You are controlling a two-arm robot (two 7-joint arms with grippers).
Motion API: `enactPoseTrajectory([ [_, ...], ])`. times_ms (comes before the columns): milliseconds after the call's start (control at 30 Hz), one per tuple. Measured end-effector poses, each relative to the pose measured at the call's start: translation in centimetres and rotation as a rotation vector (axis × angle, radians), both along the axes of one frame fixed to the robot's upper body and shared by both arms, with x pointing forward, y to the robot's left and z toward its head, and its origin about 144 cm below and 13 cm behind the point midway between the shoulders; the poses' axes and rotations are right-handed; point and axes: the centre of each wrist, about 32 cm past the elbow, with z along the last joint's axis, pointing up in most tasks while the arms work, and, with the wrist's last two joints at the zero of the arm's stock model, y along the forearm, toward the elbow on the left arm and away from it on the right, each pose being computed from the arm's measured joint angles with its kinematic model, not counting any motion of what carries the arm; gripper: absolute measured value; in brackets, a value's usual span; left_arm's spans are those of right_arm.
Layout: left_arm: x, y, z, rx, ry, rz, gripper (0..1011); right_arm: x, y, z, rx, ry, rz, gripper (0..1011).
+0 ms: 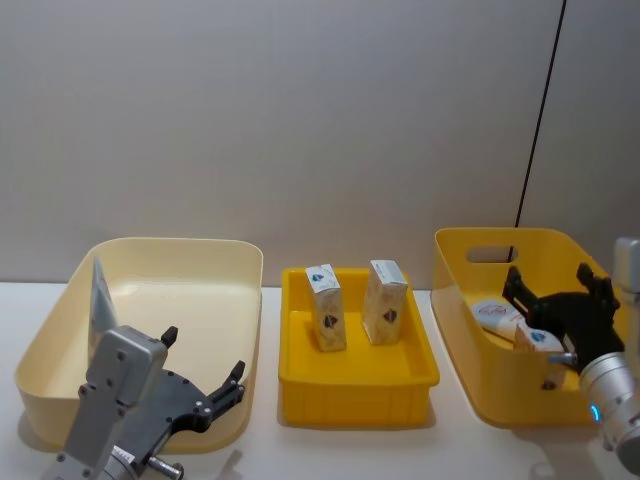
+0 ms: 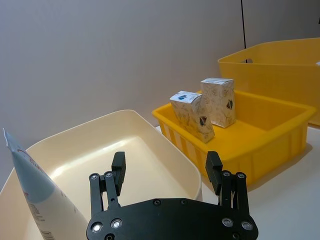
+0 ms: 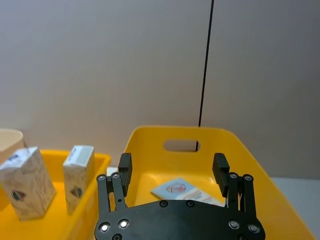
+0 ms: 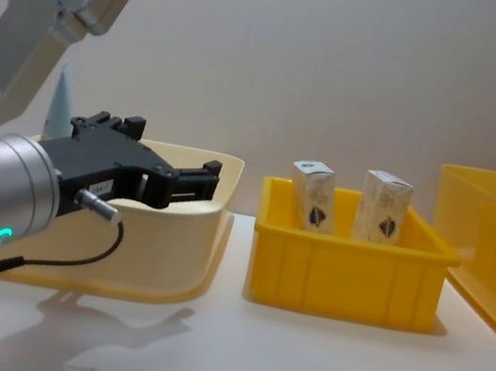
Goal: Bimanual collaborative sorting of washing and personal care products
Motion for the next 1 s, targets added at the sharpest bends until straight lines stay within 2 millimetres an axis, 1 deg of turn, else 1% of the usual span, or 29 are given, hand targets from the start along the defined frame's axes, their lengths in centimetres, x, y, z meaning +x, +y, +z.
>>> enactPoseTrajectory([
  [233,0.0,0.0,0.0,0.000,0.000,0.000,1000,-0.5,-0.2,0.5,0.025,-0.089,0.024,1001],
  [400,0.0,0.0,0.0,0.000,0.000,0.000,1000,-0.5,-0.2,0.4,0.026,-0.090,0.027,1001],
  [567,0.0,0.0,0.0,0.000,0.000,0.000,1000,-1.0,0.0,0.1,0.022,-0.084,0.043,1001],
  [900,0.0,0.0,0.0,0.000,0.000,0.000,1000,-3.3,0.9,-1.3,0.010,-0.056,0.114,1001],
  [967,0.0,0.0,0.0,0.000,0.000,0.000,1000,-4.1,1.2,-1.8,0.008,-0.045,0.141,1001],
  [1000,0.0,0.0,0.0,0.000,0.000,0.000,1000,-4.1,1.2,-1.8,0.008,-0.045,0.141,1001],
])
